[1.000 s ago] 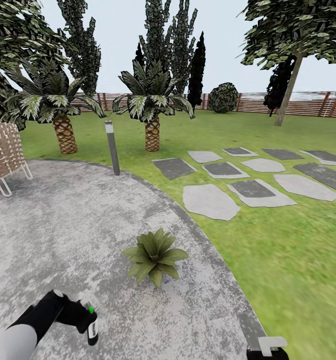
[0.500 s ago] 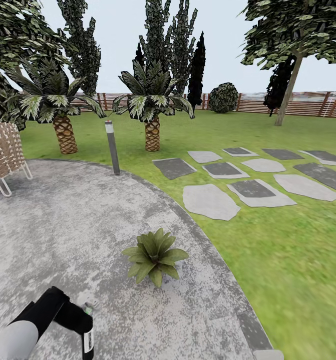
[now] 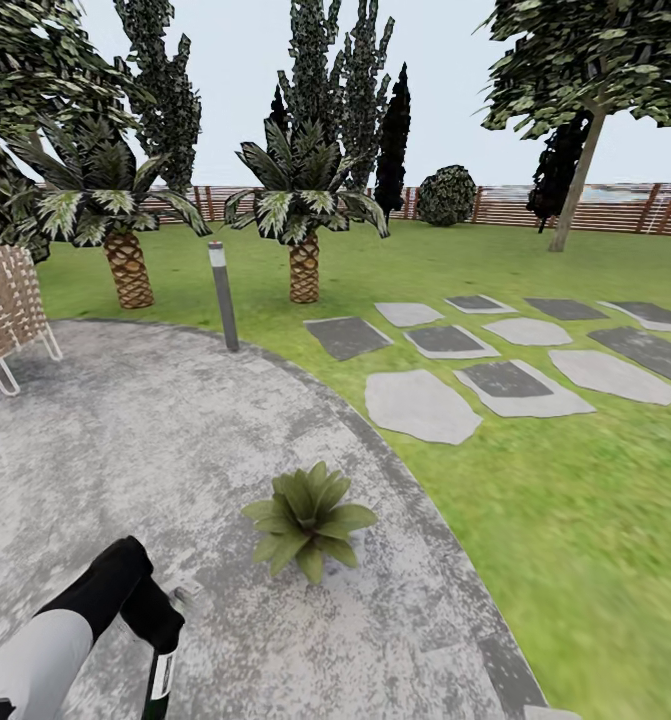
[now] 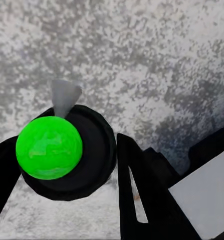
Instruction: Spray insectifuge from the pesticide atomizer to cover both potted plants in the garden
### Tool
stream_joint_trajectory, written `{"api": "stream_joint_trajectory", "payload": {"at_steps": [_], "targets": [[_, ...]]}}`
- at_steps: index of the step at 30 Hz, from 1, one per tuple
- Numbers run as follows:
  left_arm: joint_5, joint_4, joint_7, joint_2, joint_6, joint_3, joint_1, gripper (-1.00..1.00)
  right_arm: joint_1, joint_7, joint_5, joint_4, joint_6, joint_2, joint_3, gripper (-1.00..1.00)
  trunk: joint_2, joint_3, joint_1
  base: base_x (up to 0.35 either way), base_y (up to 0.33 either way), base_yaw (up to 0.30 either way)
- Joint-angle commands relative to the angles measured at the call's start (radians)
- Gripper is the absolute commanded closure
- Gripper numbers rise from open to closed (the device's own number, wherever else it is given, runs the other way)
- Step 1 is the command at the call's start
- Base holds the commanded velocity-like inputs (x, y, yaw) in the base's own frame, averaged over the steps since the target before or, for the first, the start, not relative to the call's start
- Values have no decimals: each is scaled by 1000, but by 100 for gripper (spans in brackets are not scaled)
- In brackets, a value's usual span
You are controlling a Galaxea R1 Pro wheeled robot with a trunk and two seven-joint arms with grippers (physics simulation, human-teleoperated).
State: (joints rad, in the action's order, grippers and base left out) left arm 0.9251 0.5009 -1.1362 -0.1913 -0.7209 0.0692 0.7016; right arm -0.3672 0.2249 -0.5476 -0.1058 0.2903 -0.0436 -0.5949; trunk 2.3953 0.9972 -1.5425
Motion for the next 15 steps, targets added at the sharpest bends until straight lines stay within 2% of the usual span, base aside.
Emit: {"api": "stream_joint_trajectory", "payload": {"at_steps": [1, 6, 10, 15], "targets": [[10, 7, -8, 2, -7, 6, 1, 100, -1, 3, -11, 1, 5, 0, -8, -100, 0, 1, 0, 323, 0, 0], [11, 14, -8, 15, -8, 2, 1, 100, -1, 2, -11, 0, 6, 0, -8, -100, 0, 1, 0, 330, -36, 0], [24, 14, -8, 21, -7, -16, 1, 100, -1, 4, -11, 0, 9, 1, -8, -100, 0, 1, 0, 312, -157, 0], [25, 15, -7, 21, -6, -20, 0, 100, -1, 5, -11, 0, 33, 1, -8, -100, 0, 1, 0, 306, -181, 0]]}}
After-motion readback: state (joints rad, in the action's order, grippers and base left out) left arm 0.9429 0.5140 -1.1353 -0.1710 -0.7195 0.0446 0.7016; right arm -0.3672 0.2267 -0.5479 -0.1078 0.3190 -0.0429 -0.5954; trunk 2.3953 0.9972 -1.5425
